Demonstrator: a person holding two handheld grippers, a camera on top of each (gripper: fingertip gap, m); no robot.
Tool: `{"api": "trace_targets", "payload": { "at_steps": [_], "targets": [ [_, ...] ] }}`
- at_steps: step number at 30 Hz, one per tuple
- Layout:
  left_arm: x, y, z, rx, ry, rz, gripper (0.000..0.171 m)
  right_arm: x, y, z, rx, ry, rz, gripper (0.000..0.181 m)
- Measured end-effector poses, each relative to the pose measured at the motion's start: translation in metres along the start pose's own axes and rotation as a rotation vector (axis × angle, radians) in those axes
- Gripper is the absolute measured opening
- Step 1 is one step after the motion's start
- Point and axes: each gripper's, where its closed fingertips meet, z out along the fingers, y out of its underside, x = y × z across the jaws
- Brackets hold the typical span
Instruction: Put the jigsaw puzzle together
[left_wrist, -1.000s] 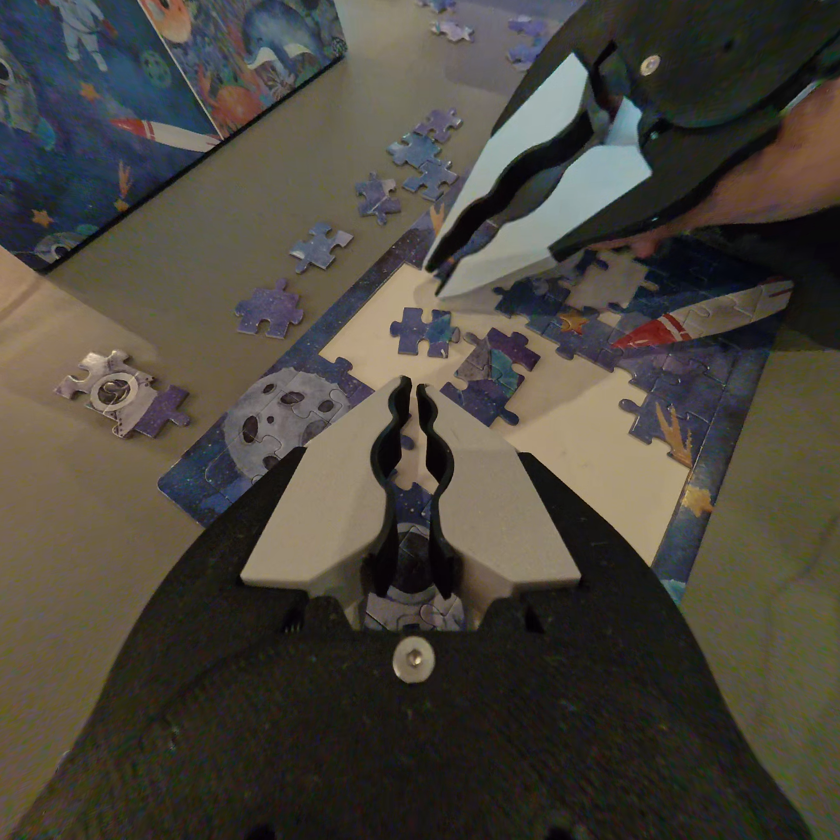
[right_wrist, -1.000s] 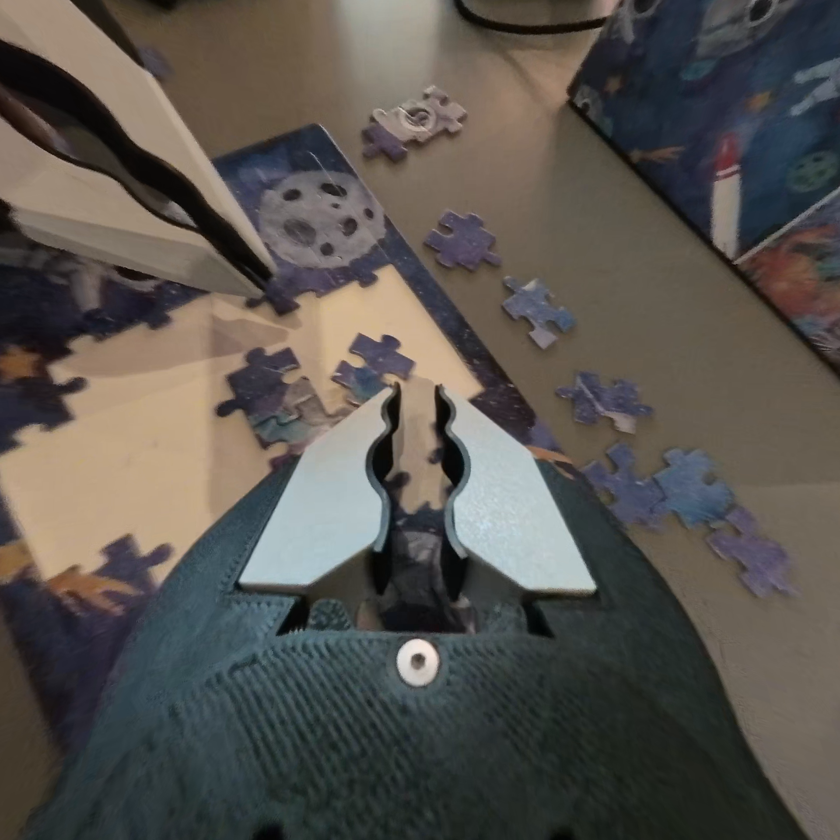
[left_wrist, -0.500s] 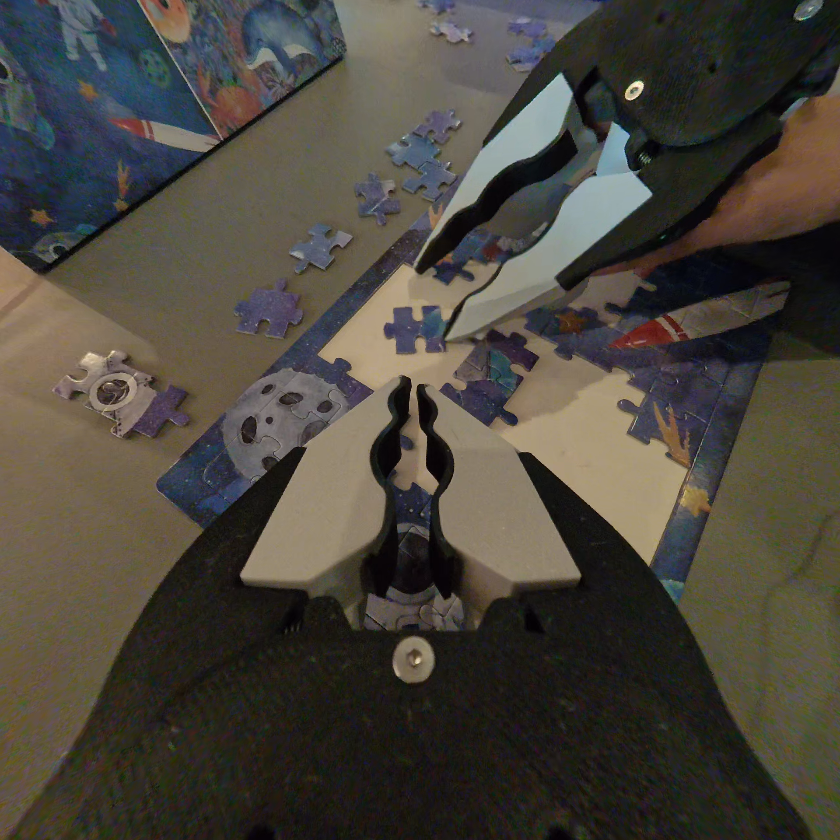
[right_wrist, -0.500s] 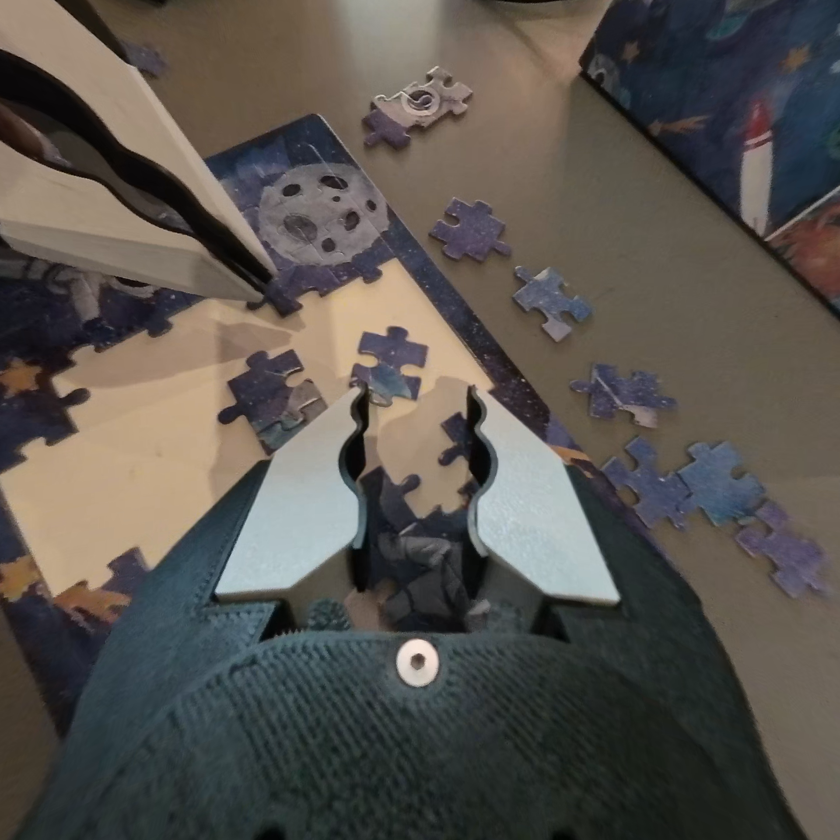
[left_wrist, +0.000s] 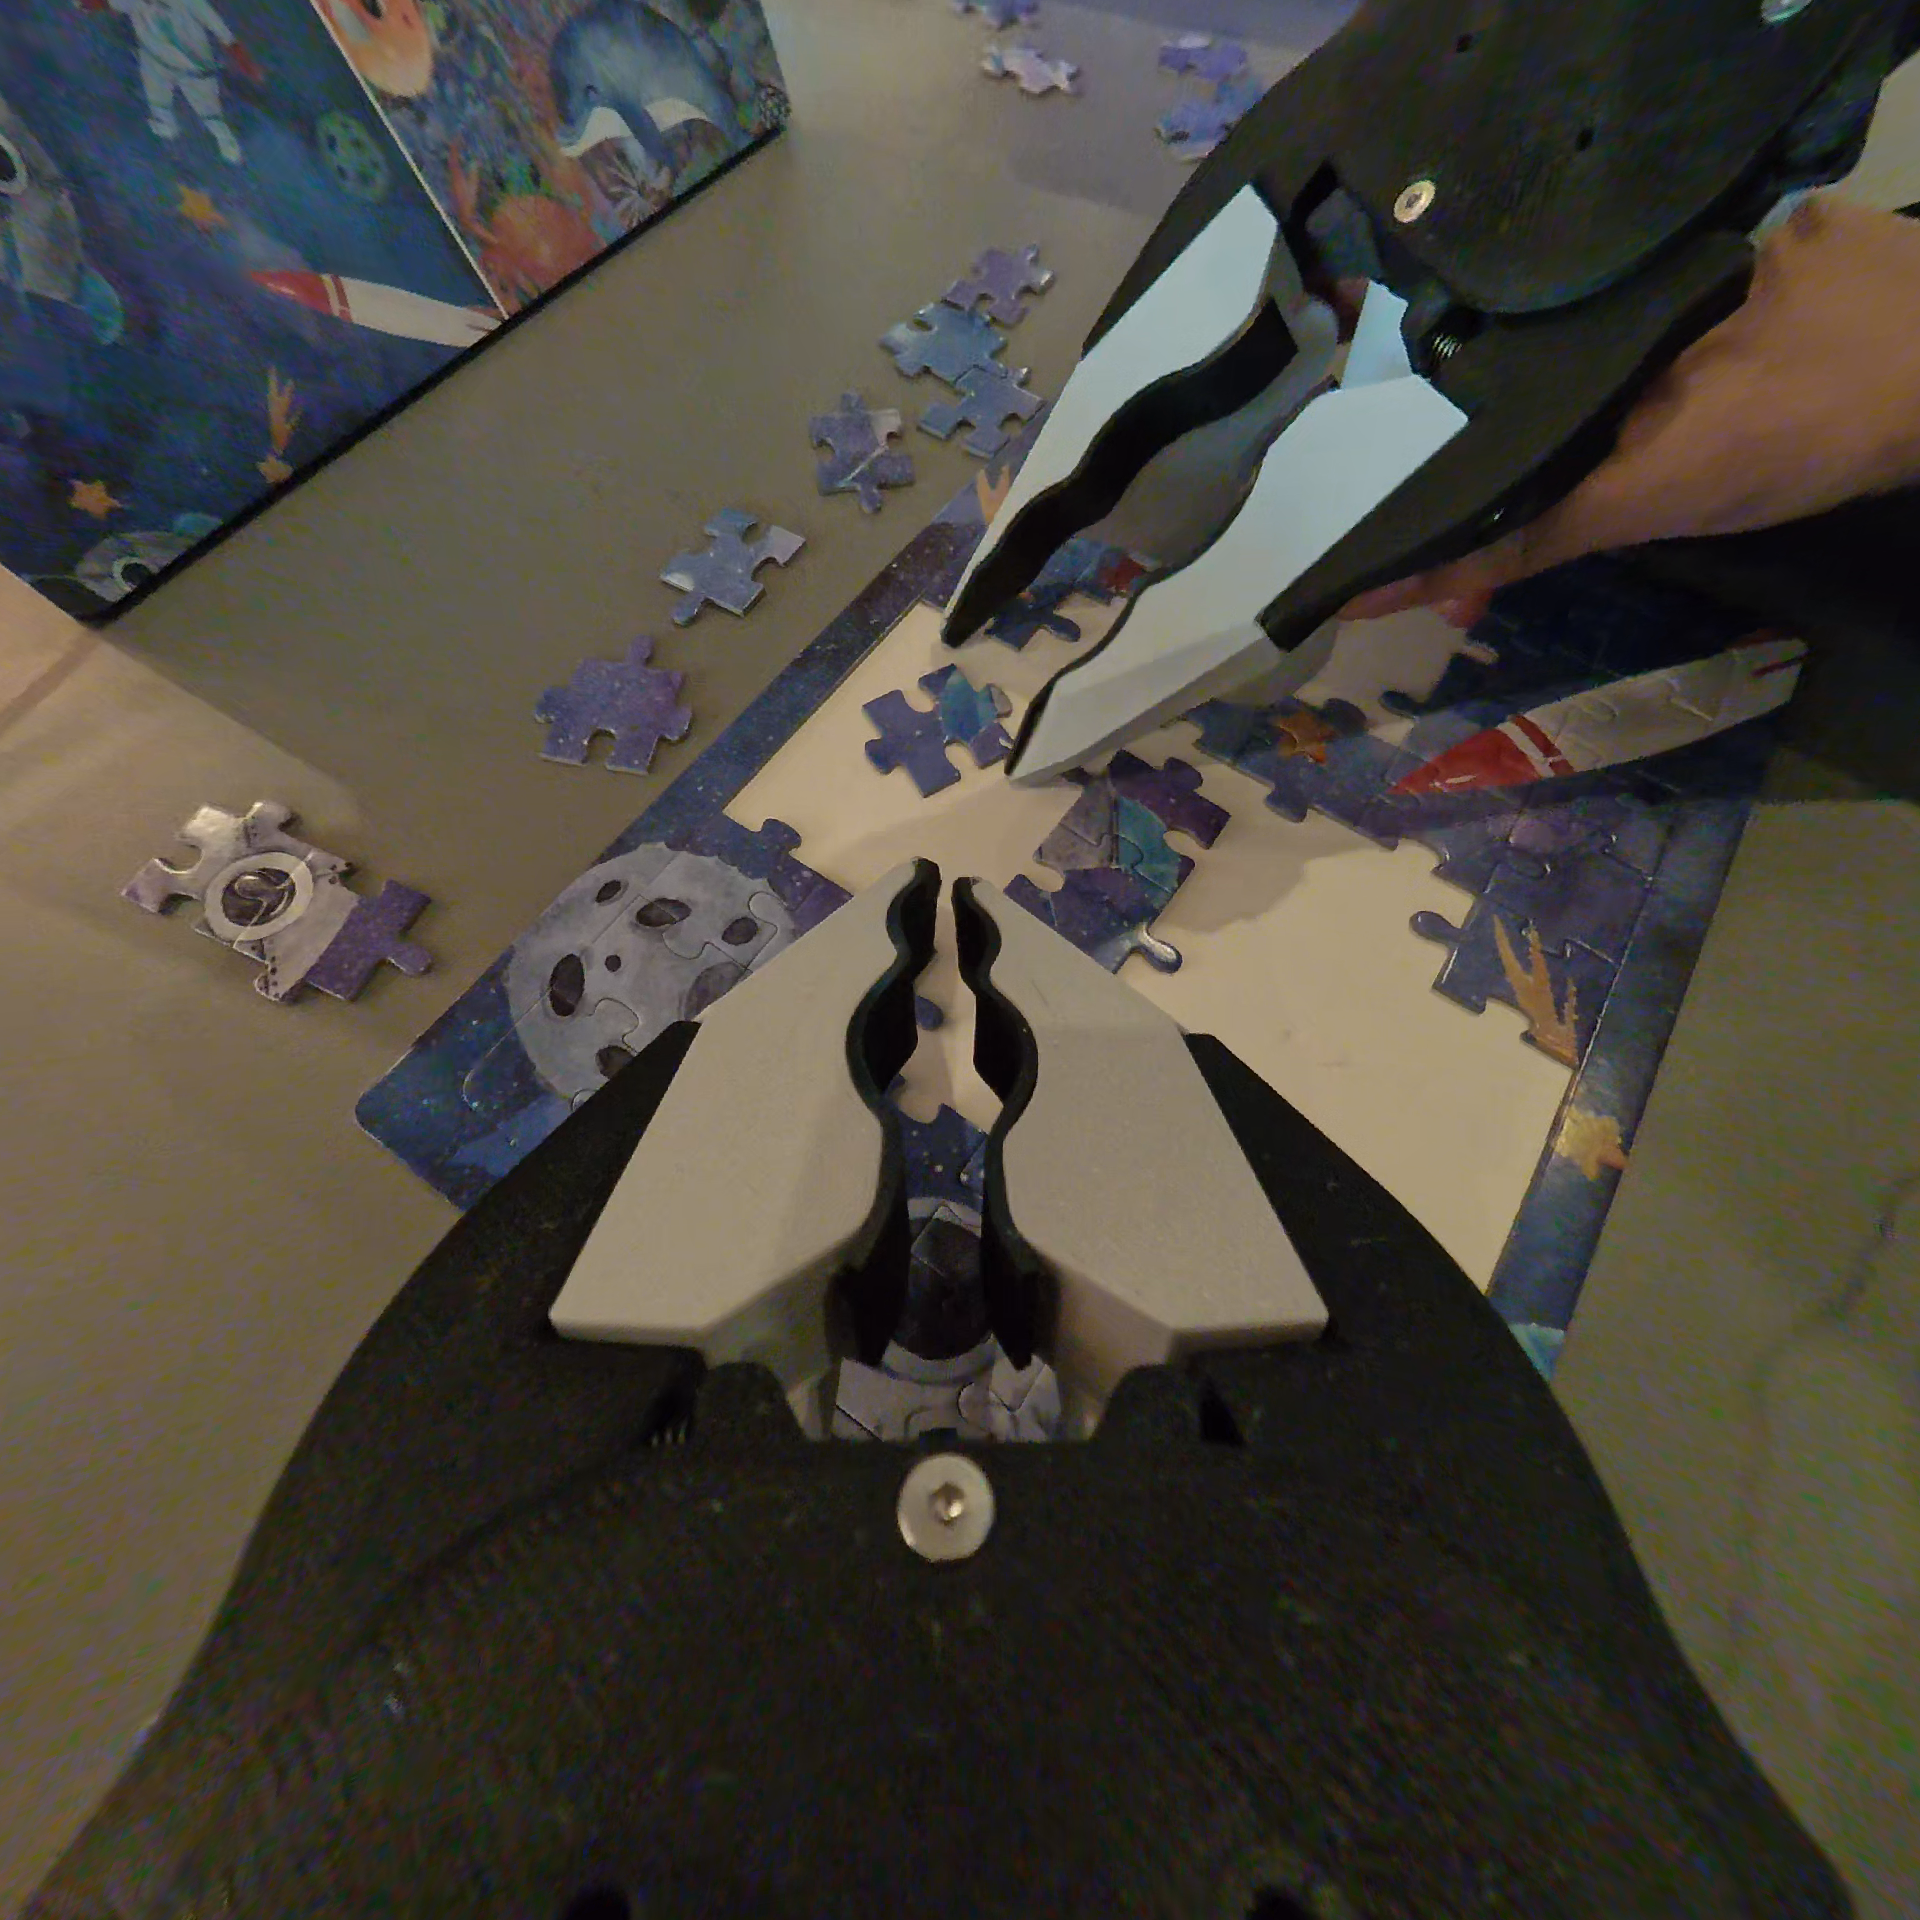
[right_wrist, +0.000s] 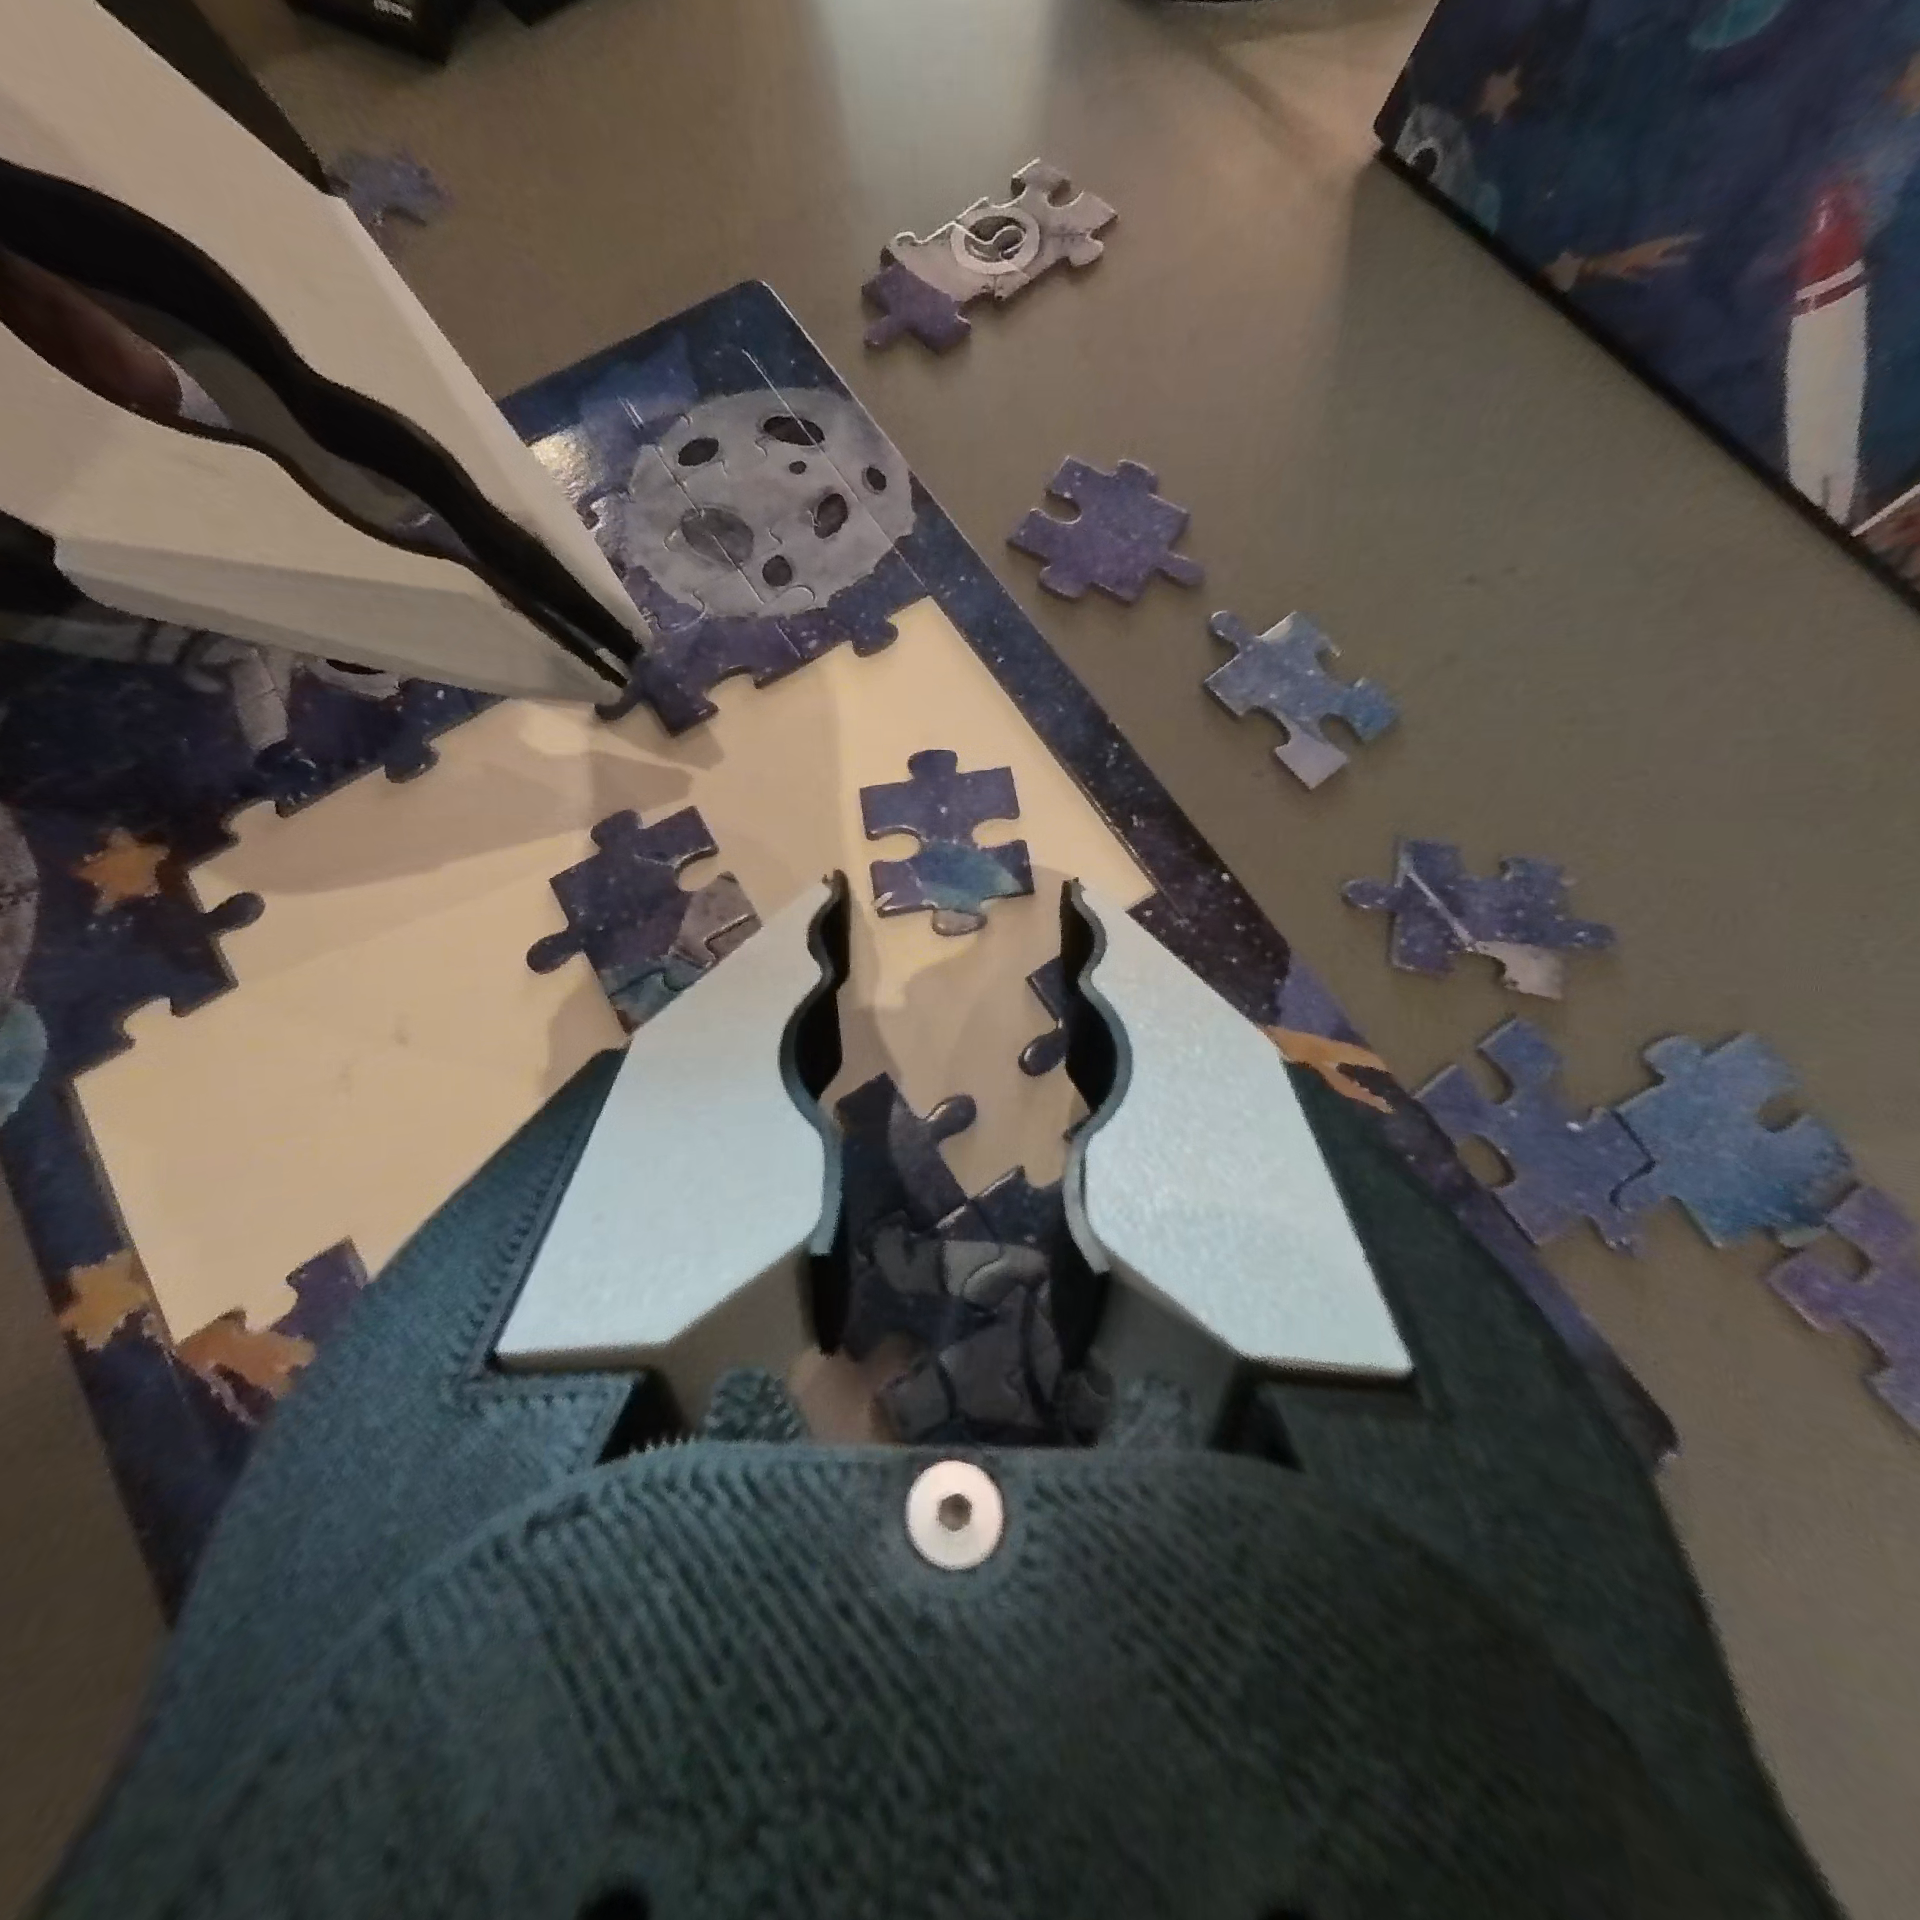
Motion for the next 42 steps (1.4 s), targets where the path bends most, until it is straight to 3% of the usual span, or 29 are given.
{"api": "trace_targets", "payload": {
  "at_steps": [2, 4, 13, 15, 22, 29, 31, 36, 42],
  "targets": [
    [0.000, 0.000, 0.000, -0.001, 0.000, 0.001, 0.000, 0.002, 0.000, 0.000, 0.000, -0.003, 0.001, 0.036],
    [0.000, 0.000, 0.000, -0.002, -0.001, 0.003, 0.000, 0.003, 0.000, -0.001, 0.000, -0.011, 0.001, 0.020],
    [0.000, 0.000, 0.000, -0.001, -0.001, 0.006, 0.000, -0.001, 0.000, -0.002, 0.005, -0.050, -0.003, 0.018],
    [0.000, 0.000, 0.000, 0.000, -0.001, 0.005, 0.000, -0.001, -0.001, -0.003, 0.014, -0.050, -0.006, 0.000],
    [0.001, 0.000, 0.000, 0.000, 0.003, 0.003, 0.000, 0.003, -0.009, -0.005, 0.056, -0.026, -0.020, 0.027],
    [0.001, 0.001, 0.001, -0.009, 0.007, 0.002, 0.000, 0.005, -0.008, 0.004, 0.002, -0.067, -0.138, 0.033],
    [0.001, 0.001, 0.002, -0.011, 0.006, 0.007, 0.000, 0.000, -0.006, 0.006, 0.003, -0.133, -0.115, 0.029],
    [0.002, 0.001, 0.004, -0.019, 0.003, 0.018, 0.000, 0.000, -0.004, 0.004, -0.004, -0.143, -0.119, 0.010],
    [0.002, 0.000, 0.004, -0.016, 0.002, 0.021, 0.000, -0.004, -0.002, 0.003, -0.007, -0.156, -0.104, 0.009]
  ]
}}
